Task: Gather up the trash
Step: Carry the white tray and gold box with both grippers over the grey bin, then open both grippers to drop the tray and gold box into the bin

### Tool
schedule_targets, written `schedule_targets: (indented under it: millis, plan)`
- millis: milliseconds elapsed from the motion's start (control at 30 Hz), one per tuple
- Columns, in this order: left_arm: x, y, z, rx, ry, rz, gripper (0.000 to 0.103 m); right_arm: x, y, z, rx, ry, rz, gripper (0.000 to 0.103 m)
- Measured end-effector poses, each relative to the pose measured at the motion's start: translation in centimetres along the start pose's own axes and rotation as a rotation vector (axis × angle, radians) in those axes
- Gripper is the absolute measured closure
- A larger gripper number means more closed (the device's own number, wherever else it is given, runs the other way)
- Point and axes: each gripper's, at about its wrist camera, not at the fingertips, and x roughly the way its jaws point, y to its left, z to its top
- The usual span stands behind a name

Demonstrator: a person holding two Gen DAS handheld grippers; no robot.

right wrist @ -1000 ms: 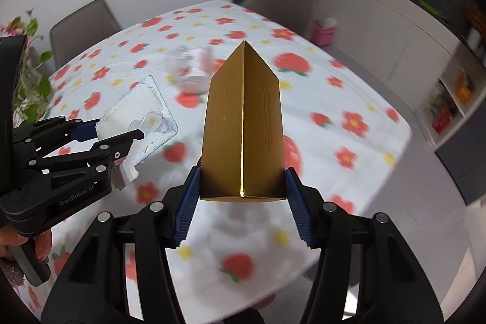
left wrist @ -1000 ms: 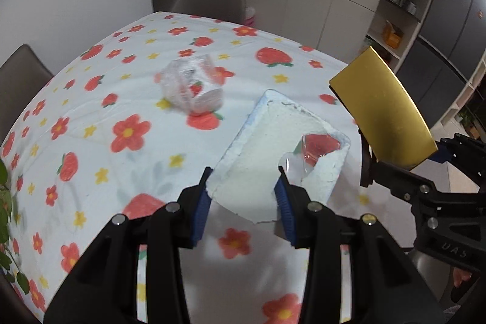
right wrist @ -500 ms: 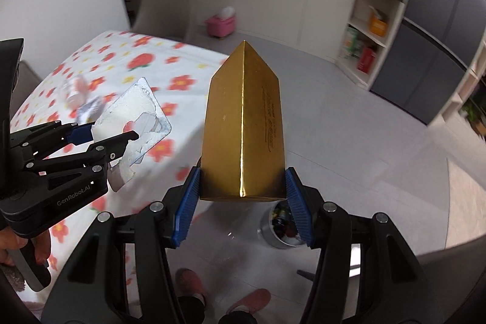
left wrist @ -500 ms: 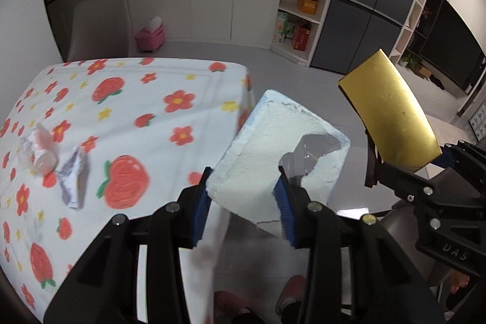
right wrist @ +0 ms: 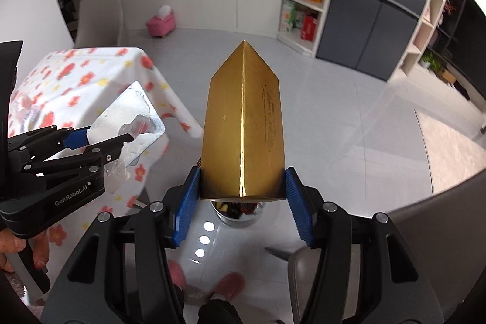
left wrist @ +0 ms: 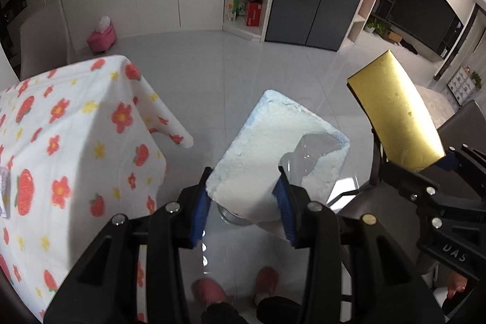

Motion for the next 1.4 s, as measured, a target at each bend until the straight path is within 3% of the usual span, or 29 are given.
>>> schedule_targets:
  millis: [333, 600, 967, 1200, 1400]
  plan:
    - [8.3, -1.1, -1.8, 0.072, 0.110, -0.003, 0.063, 7.1, -1.3, -3.4, 0.075, 0.091, -0.024, 0.049]
    - [17.2, 0.2, -4.4, 0.088, 0.109, 0.070, 0.062, 18.0, -1.4, -6.9, 0.140, 0.146, -0.045, 0.049]
    - [29.5, 2.6, -8.4, 0.066, 0.144, 0.096, 0.062, 31.4, -0.7, -10.8, 0.138, 0.193, -0.059, 0.049]
    - [33.9, 3.3, -9.2, 0.053, 0.156, 0.095, 0.062, 35.8, -0.9, -11.7, 0.139, 0.190, -0.069, 0.043]
    - [35.9, 3.0, -9.5, 0.072, 0.164, 0.085, 0.062, 36.8, -1.6, -12.0, 0.148, 0.194, -0.076, 0.043]
